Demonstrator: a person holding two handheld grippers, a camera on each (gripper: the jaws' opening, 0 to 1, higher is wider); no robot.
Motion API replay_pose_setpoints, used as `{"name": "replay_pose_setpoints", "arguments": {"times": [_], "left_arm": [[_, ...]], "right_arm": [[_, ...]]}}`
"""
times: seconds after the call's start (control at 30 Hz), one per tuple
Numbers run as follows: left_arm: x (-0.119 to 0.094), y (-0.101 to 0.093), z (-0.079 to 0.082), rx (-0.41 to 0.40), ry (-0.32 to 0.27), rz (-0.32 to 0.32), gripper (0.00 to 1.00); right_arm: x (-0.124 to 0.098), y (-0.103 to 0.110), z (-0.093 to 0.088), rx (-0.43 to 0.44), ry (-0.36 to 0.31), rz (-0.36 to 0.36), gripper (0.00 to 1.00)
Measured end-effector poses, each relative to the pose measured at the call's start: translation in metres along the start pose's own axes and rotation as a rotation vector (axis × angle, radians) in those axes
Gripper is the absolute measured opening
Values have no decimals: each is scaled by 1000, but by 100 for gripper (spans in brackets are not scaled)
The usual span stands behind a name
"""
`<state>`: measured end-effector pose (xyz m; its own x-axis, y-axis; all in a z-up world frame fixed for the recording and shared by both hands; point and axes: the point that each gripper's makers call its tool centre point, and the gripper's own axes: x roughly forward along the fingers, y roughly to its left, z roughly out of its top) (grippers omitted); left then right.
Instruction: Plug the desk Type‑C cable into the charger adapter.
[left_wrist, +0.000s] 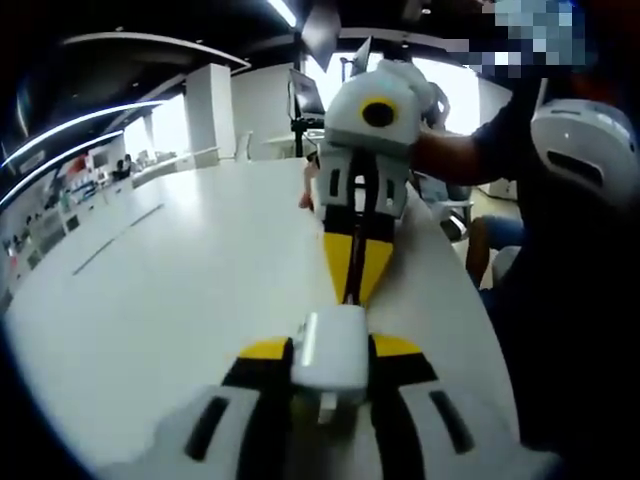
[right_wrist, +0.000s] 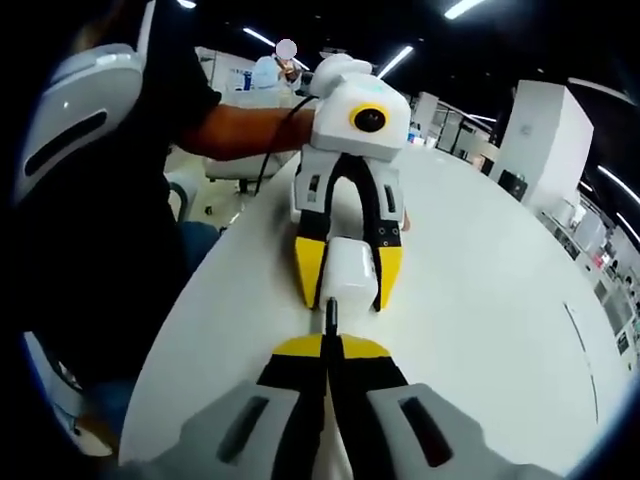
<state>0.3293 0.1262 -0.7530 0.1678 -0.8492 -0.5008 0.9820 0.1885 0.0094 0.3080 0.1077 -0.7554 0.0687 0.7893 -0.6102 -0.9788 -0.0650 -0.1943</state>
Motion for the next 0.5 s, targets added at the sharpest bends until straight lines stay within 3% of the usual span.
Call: {"name": "replay_pose_setpoints", "arguments": {"times": [0.5], "left_arm": [[1,-2,0,1,4,-10,27]], "right_arm": [[0,1,2,-45,28,-8,0]]}}
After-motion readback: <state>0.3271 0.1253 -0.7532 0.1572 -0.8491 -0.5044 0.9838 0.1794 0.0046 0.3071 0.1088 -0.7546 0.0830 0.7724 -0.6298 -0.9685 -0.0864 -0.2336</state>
